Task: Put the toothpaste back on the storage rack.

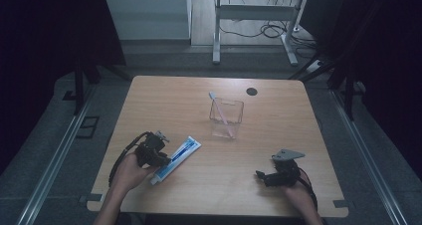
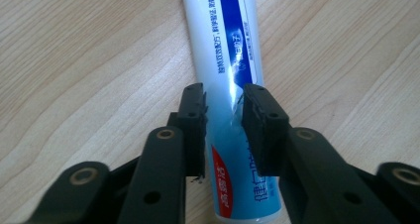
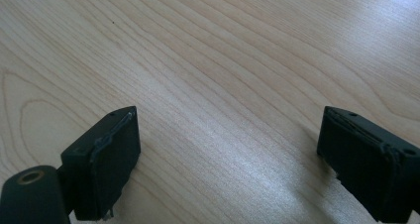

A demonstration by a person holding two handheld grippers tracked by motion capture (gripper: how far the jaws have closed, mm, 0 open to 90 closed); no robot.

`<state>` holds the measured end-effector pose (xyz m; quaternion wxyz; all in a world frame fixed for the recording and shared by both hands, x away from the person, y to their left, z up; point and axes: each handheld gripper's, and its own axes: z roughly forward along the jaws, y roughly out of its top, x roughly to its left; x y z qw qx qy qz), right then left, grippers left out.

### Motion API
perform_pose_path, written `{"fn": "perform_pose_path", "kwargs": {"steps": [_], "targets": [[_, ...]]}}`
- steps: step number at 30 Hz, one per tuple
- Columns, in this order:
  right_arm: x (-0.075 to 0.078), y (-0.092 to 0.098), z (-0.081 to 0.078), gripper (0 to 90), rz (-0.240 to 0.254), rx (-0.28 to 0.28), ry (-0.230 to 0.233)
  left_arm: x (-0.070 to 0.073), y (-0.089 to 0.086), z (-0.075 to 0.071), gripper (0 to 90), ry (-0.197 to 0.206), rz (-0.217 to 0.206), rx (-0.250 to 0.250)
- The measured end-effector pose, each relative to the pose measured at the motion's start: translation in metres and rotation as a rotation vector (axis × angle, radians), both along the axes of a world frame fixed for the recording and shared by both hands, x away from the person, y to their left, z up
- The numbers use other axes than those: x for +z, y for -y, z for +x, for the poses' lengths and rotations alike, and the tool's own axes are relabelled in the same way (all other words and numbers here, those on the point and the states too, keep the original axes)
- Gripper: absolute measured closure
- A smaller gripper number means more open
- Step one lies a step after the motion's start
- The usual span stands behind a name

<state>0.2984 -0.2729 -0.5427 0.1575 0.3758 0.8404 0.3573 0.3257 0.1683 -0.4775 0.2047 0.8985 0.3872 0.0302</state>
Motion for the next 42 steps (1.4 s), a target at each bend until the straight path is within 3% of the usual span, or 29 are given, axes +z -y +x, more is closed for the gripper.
{"fn": "perform_pose_path", "kwargs": {"steps": [7,14,23,28,36,42], "targets": [[0.0,0.0,0.0,9.9,-0.001,0.001,0.0,-0.002,0.007,0.005,62.1,-0.037,0.005,-0.011],[0.0,0.0,0.0,9.9,-0.001,0.001,0.0,-0.009,0.019,0.012,55.0,-0.064,0.051,-0.038],[0.0,0.0,0.0,9.9,-0.001,0.001,0.0,-0.015,0.03,0.02,49.6,-0.075,0.091,-0.035],[0.0,0.0,0.0,9.9,-0.001,0.001,0.0,-0.023,0.034,0.024,47.0,-0.1,0.106,-0.031],[0.0,0.0,0.0,9.9,-0.001,0.001,0.0,-0.026,0.034,0.026,48.5,-0.121,0.102,-0.023],[0.0,0.0,0.0,9.9,-0.001,0.001,0.0,-0.023,0.034,0.027,59.8,-0.13,0.099,-0.014]]}}
